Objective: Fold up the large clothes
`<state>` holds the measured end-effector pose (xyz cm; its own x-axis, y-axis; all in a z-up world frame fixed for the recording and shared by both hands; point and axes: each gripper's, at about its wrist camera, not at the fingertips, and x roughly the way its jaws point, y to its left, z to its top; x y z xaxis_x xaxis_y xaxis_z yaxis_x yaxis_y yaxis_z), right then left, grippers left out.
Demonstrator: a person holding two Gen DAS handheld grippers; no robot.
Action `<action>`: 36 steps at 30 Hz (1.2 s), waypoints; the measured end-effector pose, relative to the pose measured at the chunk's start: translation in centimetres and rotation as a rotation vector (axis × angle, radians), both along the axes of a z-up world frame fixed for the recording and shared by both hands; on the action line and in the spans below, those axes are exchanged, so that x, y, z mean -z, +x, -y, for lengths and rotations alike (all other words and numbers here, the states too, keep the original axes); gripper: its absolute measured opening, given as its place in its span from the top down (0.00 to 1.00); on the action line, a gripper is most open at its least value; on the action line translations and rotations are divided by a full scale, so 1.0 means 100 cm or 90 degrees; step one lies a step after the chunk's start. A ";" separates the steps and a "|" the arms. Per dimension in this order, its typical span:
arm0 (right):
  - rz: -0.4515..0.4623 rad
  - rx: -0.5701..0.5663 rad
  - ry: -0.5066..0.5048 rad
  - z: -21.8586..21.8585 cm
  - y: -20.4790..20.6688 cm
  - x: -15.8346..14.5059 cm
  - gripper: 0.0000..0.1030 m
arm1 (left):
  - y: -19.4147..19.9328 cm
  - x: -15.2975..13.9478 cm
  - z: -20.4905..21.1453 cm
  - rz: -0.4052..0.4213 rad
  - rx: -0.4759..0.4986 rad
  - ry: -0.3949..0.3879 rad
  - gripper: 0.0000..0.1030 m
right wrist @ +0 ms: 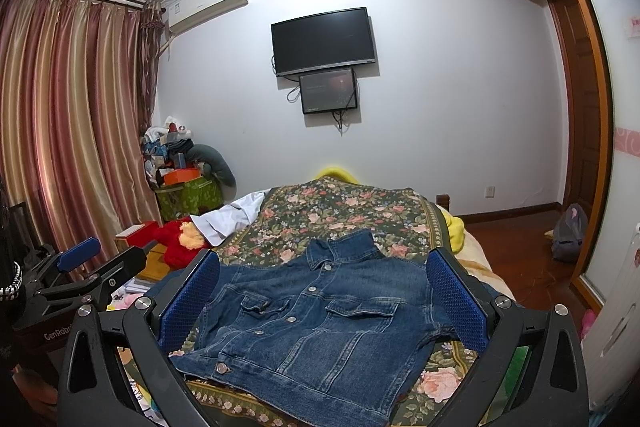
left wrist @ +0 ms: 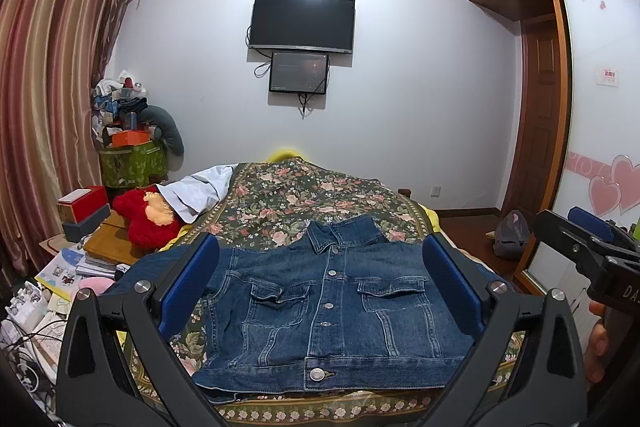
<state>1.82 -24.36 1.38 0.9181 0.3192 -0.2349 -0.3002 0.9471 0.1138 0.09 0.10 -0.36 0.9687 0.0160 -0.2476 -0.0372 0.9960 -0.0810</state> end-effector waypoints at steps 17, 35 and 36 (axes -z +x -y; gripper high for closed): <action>0.000 0.000 0.001 0.000 0.001 0.000 0.00 | 0.001 -0.001 0.000 -0.001 0.000 0.001 0.01; 0.003 -0.002 0.001 -0.002 0.002 0.000 0.00 | 0.007 0.002 0.000 -0.007 -0.001 -0.001 0.01; 0.004 -0.002 0.000 -0.006 0.004 0.001 0.00 | 0.008 0.003 -0.002 -0.006 -0.002 0.002 0.01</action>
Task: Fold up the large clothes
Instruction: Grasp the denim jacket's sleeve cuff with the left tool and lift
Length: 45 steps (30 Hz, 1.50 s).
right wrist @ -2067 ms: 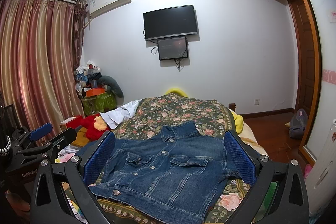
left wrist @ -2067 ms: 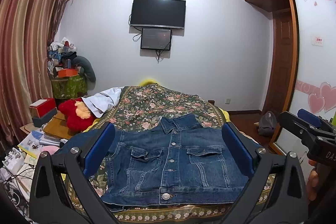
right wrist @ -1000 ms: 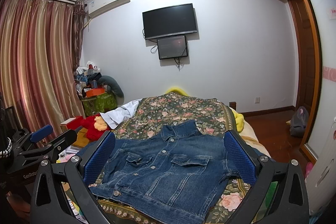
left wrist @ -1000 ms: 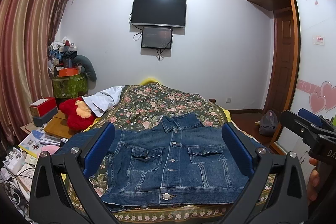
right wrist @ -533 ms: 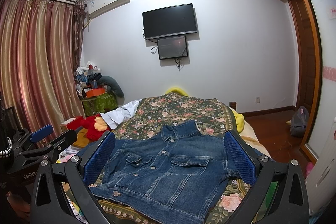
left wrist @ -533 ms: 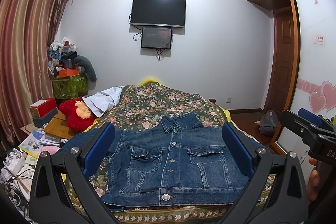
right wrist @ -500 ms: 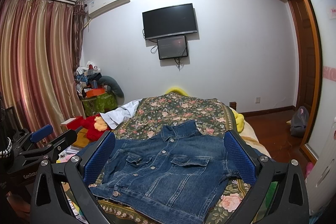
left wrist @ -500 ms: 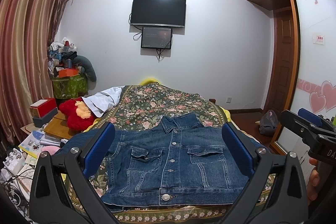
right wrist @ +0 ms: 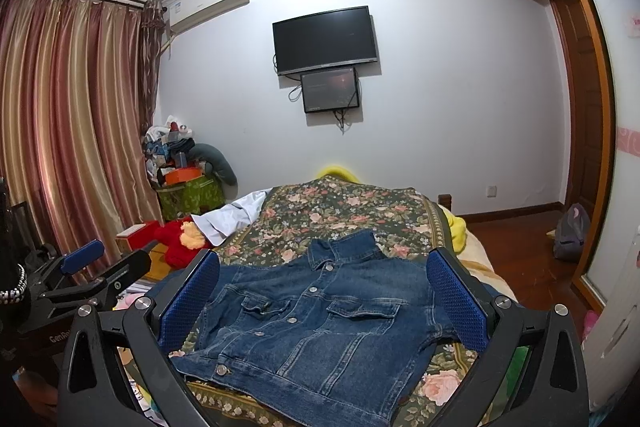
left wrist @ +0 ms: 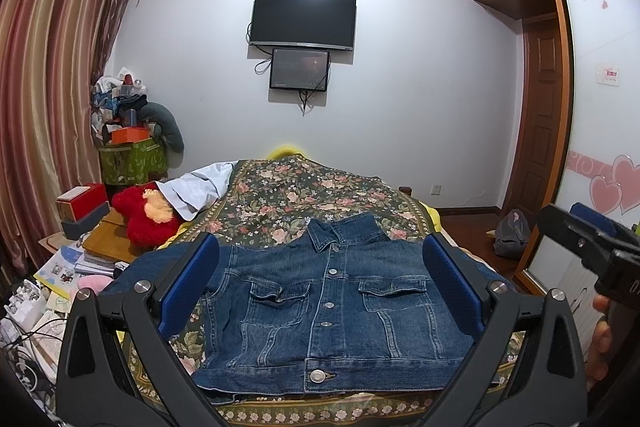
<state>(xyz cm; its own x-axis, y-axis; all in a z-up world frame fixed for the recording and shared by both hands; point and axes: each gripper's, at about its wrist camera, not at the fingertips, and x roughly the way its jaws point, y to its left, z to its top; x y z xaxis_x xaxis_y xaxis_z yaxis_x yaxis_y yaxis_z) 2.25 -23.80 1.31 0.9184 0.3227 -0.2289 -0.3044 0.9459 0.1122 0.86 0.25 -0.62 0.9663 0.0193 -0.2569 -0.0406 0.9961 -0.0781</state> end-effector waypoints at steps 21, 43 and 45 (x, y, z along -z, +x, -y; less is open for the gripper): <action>-0.082 -0.066 -0.113 -0.099 0.168 0.013 0.00 | 0.134 0.051 -0.178 -0.138 -0.159 -0.092 0.01; -0.495 -0.139 -0.228 -0.174 0.389 0.198 0.00 | 0.216 0.229 -0.318 -0.419 -0.251 -0.476 0.12; -0.517 -0.153 -0.241 -0.181 0.395 0.214 0.00 | 0.223 0.233 -0.320 -0.414 -0.257 -0.485 0.12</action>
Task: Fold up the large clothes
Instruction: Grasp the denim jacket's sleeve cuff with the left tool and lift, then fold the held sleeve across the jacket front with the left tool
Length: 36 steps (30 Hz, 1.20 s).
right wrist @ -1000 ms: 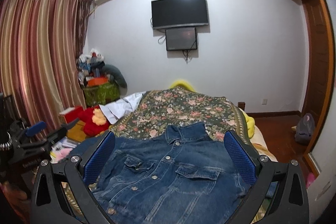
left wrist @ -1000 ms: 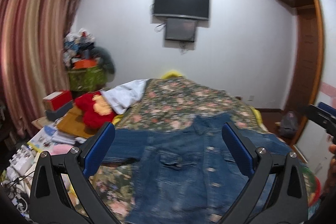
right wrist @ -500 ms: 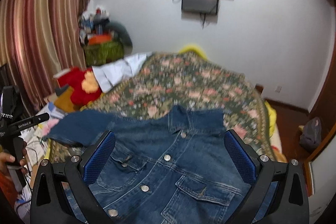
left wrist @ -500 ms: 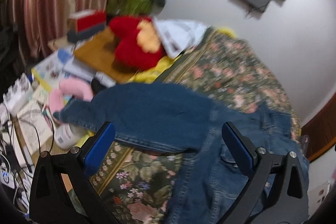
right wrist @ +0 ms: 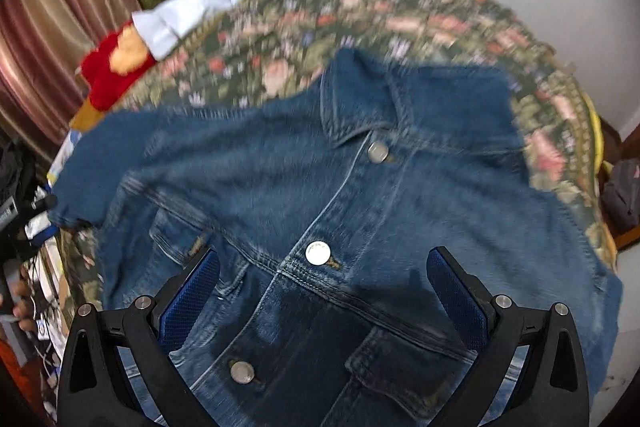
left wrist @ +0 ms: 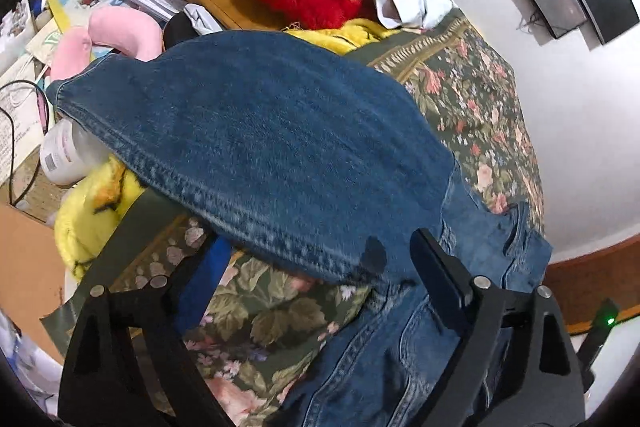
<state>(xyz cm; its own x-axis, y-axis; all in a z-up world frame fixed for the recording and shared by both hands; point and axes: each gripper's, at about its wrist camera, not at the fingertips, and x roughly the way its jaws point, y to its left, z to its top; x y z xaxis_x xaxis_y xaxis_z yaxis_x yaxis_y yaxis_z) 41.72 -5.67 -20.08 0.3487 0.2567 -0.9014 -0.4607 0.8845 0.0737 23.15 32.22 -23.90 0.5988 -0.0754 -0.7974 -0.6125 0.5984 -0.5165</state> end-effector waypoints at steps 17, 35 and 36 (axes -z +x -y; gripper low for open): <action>0.046 -0.084 -0.056 -0.025 -0.013 0.007 0.00 | 0.047 -0.059 0.040 -0.032 0.035 0.466 0.84; 0.208 -0.071 -0.062 0.036 -0.070 -0.083 0.00 | 0.105 -0.109 0.223 0.101 0.370 0.555 0.88; 0.211 -0.066 -0.061 0.041 -0.072 -0.087 0.00 | 0.110 -0.099 0.231 0.087 0.406 0.523 0.88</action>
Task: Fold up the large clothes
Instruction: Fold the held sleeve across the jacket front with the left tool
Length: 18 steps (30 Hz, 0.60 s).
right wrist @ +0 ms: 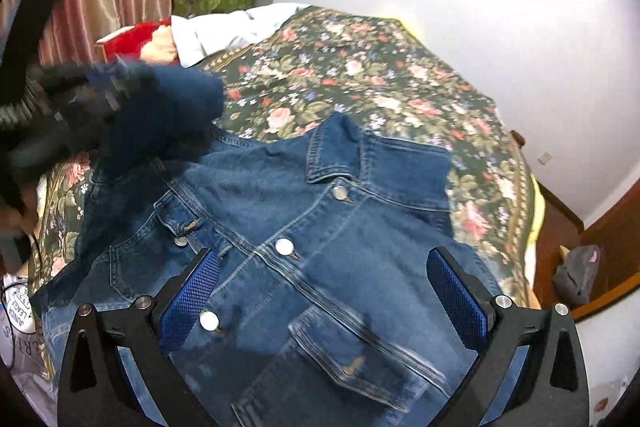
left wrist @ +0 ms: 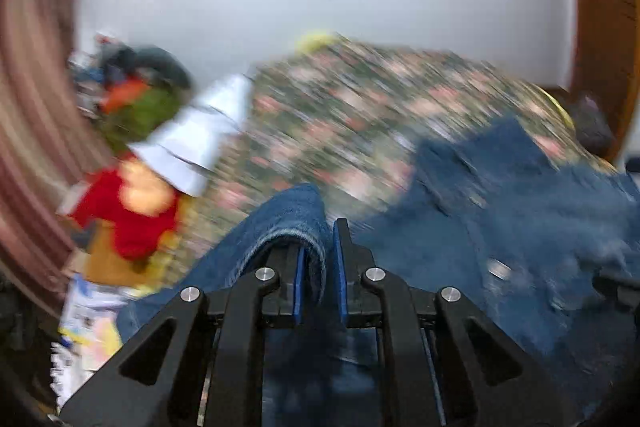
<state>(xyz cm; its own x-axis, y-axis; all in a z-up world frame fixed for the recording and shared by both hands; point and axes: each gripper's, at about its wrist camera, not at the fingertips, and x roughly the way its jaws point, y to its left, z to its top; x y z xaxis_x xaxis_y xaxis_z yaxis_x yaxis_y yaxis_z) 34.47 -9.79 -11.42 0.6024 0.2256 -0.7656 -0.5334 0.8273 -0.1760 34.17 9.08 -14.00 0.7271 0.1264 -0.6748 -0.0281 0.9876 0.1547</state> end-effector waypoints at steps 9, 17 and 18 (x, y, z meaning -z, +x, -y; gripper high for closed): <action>0.003 0.030 0.003 0.033 -0.015 -0.008 0.00 | 0.014 0.081 0.033 -0.263 0.064 -0.112 0.66; -0.050 0.048 0.023 0.033 -0.006 0.005 0.00 | -0.042 0.025 -0.041 -0.135 -0.011 -0.276 0.25; -0.061 0.050 0.027 0.032 -0.004 0.008 0.00 | -0.050 0.022 -0.060 -0.120 -0.043 -0.302 0.25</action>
<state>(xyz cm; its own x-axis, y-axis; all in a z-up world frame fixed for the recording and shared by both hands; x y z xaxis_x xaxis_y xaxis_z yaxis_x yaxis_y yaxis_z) 34.06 -12.98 -12.23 0.5444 0.2134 -0.8112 -0.4793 0.8728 -0.0921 29.17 15.12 -16.20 0.5882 -0.1835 -0.7876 -0.1090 0.9471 -0.3020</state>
